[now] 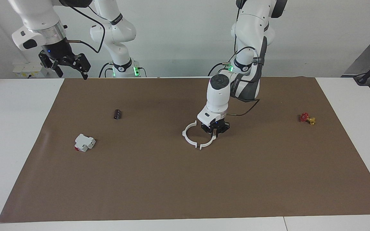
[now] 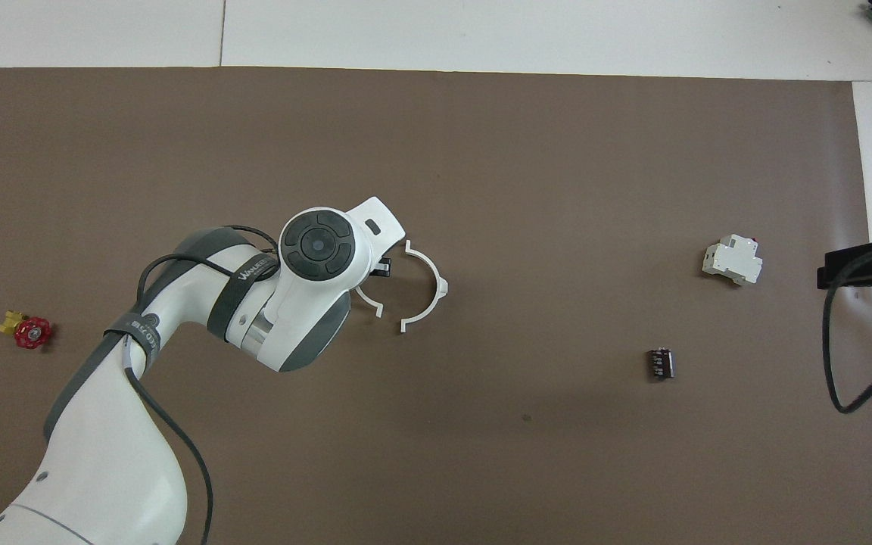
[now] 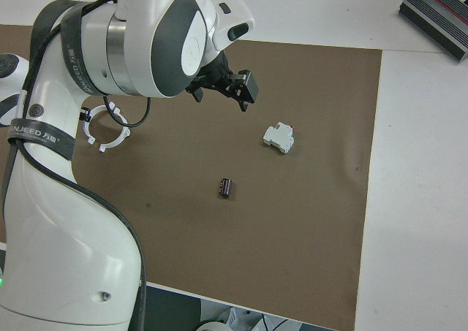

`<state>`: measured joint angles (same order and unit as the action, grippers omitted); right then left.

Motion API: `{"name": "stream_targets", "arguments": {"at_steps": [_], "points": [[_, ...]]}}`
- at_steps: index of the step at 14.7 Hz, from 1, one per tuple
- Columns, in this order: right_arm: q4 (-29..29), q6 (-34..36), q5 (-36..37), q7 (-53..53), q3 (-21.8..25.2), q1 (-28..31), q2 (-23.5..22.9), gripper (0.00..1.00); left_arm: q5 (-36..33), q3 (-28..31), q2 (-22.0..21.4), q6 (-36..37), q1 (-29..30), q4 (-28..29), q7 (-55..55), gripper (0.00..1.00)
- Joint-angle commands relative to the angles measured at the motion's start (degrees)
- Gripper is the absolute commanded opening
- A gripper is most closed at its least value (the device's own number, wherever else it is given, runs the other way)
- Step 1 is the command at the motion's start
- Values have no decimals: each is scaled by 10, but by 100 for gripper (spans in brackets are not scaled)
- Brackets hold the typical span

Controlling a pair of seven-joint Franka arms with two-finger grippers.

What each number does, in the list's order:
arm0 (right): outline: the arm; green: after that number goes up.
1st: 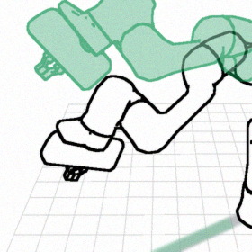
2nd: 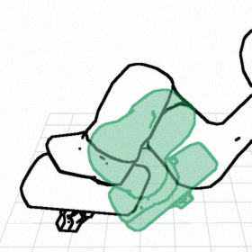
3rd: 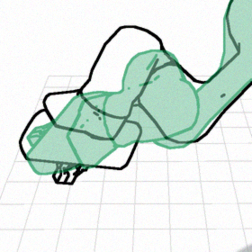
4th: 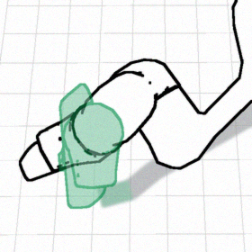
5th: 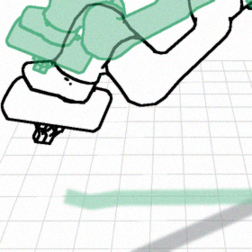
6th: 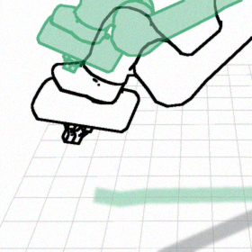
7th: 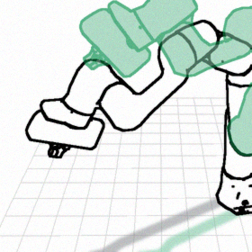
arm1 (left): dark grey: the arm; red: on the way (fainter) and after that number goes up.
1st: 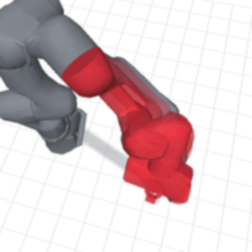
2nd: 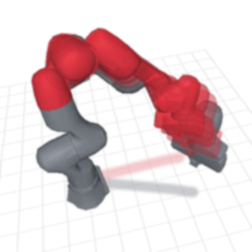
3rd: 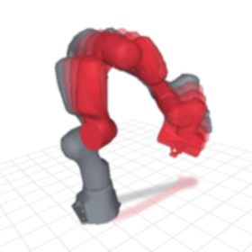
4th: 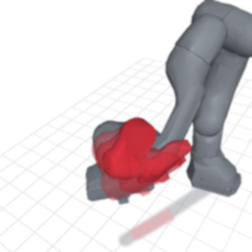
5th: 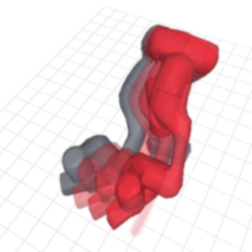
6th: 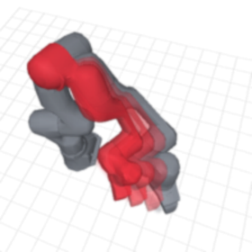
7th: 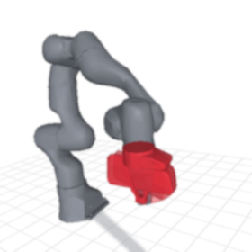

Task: Assemble drain pipe with both arms
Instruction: 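Bring the left gripper's half-ring against the placed half-ring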

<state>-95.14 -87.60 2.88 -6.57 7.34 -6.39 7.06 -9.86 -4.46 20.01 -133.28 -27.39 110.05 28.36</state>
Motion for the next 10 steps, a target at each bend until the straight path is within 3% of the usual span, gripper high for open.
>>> {"name": "stream_targets", "arguments": {"at_steps": [1,10], "points": [[-12,2,-17,9,4,0,10,100,-15,9,-23,-22,-10,31,14,0],[-12,1,-17,10,4,-1,11,100,-35,9,-23,-37,-11,41,14,0]]}}
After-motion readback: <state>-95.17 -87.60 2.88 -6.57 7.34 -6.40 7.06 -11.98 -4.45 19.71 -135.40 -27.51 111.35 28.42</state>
